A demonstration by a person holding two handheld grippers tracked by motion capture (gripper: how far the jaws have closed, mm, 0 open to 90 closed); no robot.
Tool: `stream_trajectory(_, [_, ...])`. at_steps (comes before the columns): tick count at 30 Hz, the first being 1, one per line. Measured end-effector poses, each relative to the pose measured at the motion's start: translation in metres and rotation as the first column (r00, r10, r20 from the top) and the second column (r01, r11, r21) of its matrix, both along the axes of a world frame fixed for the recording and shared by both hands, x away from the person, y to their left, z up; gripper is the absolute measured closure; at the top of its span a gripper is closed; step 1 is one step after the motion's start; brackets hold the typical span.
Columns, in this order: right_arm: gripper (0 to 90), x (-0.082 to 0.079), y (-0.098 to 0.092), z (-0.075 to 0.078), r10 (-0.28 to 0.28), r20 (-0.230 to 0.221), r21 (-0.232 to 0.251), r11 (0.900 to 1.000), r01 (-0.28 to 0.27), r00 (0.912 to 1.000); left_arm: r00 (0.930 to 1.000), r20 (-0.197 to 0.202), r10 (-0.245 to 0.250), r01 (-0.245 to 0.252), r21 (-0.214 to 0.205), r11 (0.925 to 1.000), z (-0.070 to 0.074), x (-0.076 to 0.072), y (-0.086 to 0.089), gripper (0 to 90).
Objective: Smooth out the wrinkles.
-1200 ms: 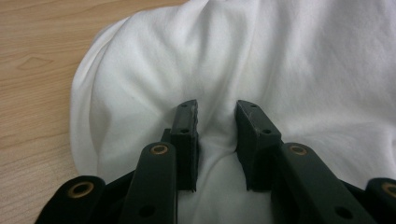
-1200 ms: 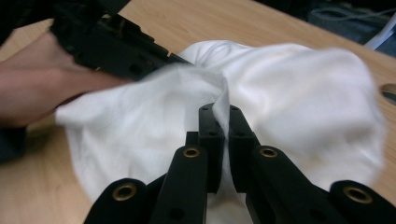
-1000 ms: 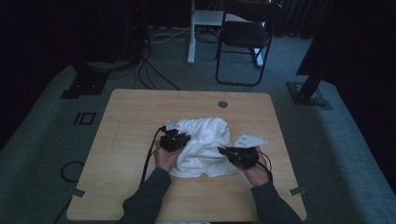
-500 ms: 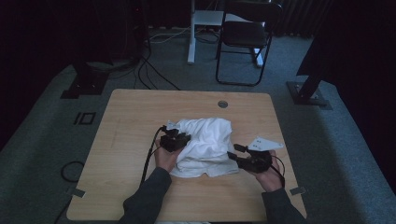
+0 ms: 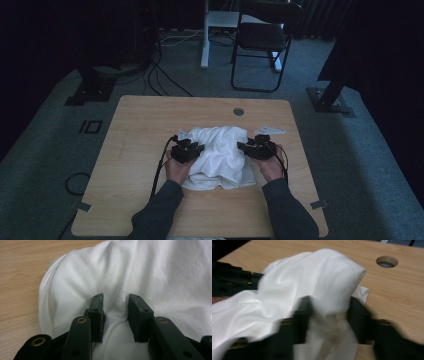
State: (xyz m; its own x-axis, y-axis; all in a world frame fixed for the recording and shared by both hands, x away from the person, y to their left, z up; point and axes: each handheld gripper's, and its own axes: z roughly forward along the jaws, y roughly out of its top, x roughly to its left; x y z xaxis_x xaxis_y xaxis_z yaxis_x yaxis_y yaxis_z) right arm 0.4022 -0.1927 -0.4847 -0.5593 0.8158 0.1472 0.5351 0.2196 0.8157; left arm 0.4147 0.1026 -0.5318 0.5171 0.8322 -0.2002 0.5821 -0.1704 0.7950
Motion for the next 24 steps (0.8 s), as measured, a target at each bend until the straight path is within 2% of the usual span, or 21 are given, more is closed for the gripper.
stream_trajectory(1, [81.2, 0.003, -0.001, 0.0, -0.006, 0.004, -0.015, 0.9999, 0.006, 1.0, 1.0, 0.001, -0.003, 0.003, 0.002, 1.0, 0.0, 0.0, 0.0, 66.2])
stream_trajectory(2, [86.7, 0.006, -0.003, 0.001, -0.034, 0.009, -0.034, 0.9988, 0.035, 0.9994, 1.0, 0.004, -0.008, 0.008, 0.006, 0.9999, 0.0, 0.0, 0.0, 66.2])
stream_trajectory(5, [88.2, 0.017, -0.02, 0.009, -0.091, 0.015, 0.008, 0.9959, 0.091, 0.9958, 0.9997, 0.012, -0.02, 0.02, 0.025, 0.9995, -0.001, 0.001, -0.002, 66.8])
stream_trajectory(7, [87.7, 0.021, -0.023, 0.011, -0.127, 0.018, -0.008, 0.9919, 0.127, 0.9918, 0.9998, 0.015, -0.017, 0.016, 0.025, 0.9995, -0.001, 0.001, -0.003, 66.9])
stream_trajectory(9, [80.1, 0.024, -0.021, 0.006, -0.151, 0.0, -0.044, 0.9875, 0.151, 0.9885, 0.9998, 0.017, -0.009, 0.009, 0.027, 0.9996, -0.001, 0.0, -0.004, 66.9])
stream_trajectory(10, [73.3, 0.024, -0.019, 0.004, -0.17, 0.005, -0.086, 0.9817, 0.17, 0.9854, 0.9999, 0.015, -0.007, 0.007, 0.021, 0.9997, -0.001, 0.0, -0.003, 66.8])
stream_trajectory(11, [66.0, 0.022, -0.019, 0.003, -0.188, 0.01, -0.101, 0.9768, 0.188, 0.982, 0.9999, 0.012, -0.008, 0.008, 0.018, 0.9998, -0.001, 0.0, -0.002, 66.8])
stream_trajectory(13, [57.0, 0.012, -0.021, 0.007, -0.203, 0.028, -0.063, 0.9768, 0.204, 0.9788, 0.9999, 0.01, -0.007, 0.007, 0.014, 0.9999, -0.001, 0.001, -0.002, 66.7])
stream_trajectory(15, [52.4, -0.002, -0.019, 0.016, -0.192, 0.072, -0.033, 0.9803, 0.195, 0.9787, 0.9999, 0.011, -0.003, 0.003, 0.016, 0.9999, -0.001, 0.0, -0.003, 66.6])
stream_trajectory(16, [51.5, -0.013, -0.016, 0.021, -0.165, 0.098, -0.017, 0.9857, 0.168, 0.9814, 0.9999, 0.013, -0.002, 0.002, 0.018, 0.9998, -0.001, 0.0, -0.003, 66.6])
stream_trajectory(17, [50.1, -0.019, -0.012, 0.022, -0.129, 0.102, -0.011, 0.9913, 0.131, 0.9863, 0.9999, 0.013, -0.001, 0.001, 0.018, 0.9998, -0.001, 0.0, -0.003, 66.5])
stream_trajectory(18, [47.7, -0.026, 0.0, 0.016, -0.06, 0.076, -0.034, 0.9975, 0.062, 0.9954, 0.9999, 0.012, 0.0, -0.001, 0.016, 0.9999, -0.001, 0.0, -0.004, 66.5])
stream_trajectory(19, [47.7, -0.026, 0.0, 0.016, -0.06, 0.076, -0.034, 0.9975, 0.062, 0.9954, 0.9999, 0.013, 0.002, -0.003, 0.015, 0.9999, -0.001, 0.0, -0.004, 66.5])
stream_trajectory(21, [47.2, -0.025, 0.015, 0.001, -0.001, 0.021, -0.049, 0.9988, 0.002, 0.9998, 0.9999, 0.016, 0.004, -0.004, 0.018, 0.9998, -0.001, -0.001, -0.004, 66.5])
stream_trajectory(22, [48.2, -0.022, 0.021, -0.008, 0.013, -0.012, -0.077, 0.997, -0.014, 0.9998, 0.9998, 0.018, 0.003, -0.004, 0.02, 0.9998, -0.001, -0.001, -0.004, 66.4])
stream_trajectory(23, [57.2, -0.017, 0.026, -0.018, 0.018, -0.043, -0.095, 0.9952, -0.022, 0.9989, 0.9998, 0.018, 0.002, -0.002, 0.02, 0.9998, -0.001, -0.001, -0.003, 66.4])
stream_trajectory(24, [74.0, -0.014, 0.029, -0.025, 0.026, -0.076, -0.099, 0.9945, -0.034, 0.9968, 0.9998, 0.017, 0.002, -0.002, 0.019, 0.9998, -0.002, -0.001, -0.003, 66.4])
